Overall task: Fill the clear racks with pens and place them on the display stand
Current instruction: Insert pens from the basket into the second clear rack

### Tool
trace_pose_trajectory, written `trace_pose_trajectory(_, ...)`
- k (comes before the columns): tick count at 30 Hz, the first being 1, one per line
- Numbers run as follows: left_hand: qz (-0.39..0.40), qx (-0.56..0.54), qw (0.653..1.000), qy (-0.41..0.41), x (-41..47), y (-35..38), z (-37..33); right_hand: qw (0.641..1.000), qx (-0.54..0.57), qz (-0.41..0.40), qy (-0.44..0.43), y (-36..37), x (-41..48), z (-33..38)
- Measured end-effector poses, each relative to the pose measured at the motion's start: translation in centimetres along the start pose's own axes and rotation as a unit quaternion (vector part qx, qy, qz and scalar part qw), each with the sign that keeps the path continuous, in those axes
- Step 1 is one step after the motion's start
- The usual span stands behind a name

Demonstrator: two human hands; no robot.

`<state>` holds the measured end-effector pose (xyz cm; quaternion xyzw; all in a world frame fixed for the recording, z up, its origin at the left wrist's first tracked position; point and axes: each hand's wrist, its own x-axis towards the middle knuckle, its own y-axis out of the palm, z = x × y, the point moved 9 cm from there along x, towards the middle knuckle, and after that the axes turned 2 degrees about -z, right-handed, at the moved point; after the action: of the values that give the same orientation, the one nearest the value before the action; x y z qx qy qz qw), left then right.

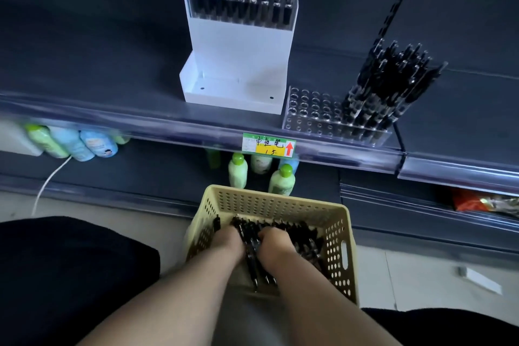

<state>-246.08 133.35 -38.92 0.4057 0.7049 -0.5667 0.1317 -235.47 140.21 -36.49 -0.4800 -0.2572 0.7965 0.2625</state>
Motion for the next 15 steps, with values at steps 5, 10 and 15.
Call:
trace_pose_trajectory(5,-0.011,-0.044,0.998,-0.04,0.6,0.5,-0.2,0.999,0.027,-0.002,0.045,1.3,1.6,-0.7)
trace_pose_trajectory(10,0.026,-0.103,0.992,-0.066,0.7,2.1,0.1,0.998,0.035,-0.003,0.059,1.5,2.3,-0.8)
trace_pose_trajectory(15,0.063,-0.152,0.986,-0.023,0.9,2.7,0.3,0.998,0.019,0.023,0.05,1.9,2.3,-1.1)
